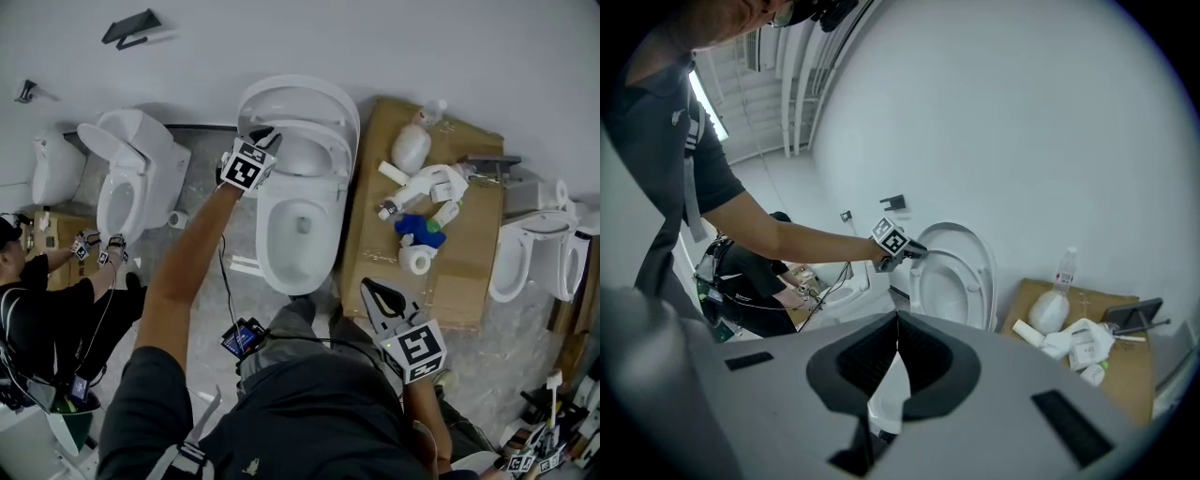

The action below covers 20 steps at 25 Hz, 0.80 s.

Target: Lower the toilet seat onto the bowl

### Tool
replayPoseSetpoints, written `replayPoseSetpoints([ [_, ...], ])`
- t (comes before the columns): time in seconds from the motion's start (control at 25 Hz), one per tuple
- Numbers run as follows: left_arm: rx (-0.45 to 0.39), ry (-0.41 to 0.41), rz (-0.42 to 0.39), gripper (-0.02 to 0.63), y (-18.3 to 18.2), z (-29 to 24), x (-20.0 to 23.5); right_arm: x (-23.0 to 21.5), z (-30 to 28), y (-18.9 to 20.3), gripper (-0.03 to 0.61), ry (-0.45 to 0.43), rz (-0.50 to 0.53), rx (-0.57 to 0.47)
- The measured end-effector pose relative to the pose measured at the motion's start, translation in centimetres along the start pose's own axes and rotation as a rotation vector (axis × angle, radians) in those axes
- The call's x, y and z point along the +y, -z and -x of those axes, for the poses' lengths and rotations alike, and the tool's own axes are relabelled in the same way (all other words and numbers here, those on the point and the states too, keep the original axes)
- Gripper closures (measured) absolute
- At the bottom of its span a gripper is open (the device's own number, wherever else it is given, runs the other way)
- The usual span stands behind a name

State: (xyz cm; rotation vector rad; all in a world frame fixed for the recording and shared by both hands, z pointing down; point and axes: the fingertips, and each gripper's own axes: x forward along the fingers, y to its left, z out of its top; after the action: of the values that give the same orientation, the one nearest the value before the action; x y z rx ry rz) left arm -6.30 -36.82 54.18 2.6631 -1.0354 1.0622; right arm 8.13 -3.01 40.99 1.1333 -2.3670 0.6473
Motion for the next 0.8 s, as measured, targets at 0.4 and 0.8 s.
replayPoseSetpoints([
  [0.4,0.055,-0.083,0.004,0.548,2.7,-0.4,2.1,0.5,-0.4,2.0,0.571,-0.014,-0.014,0.037],
  [0.8,0.12,-0.158,-0.013,0.474,5.8,-0.2,4.0,1.1,-1.3,3.8,0.571,-0.042,-0.022,0.079],
])
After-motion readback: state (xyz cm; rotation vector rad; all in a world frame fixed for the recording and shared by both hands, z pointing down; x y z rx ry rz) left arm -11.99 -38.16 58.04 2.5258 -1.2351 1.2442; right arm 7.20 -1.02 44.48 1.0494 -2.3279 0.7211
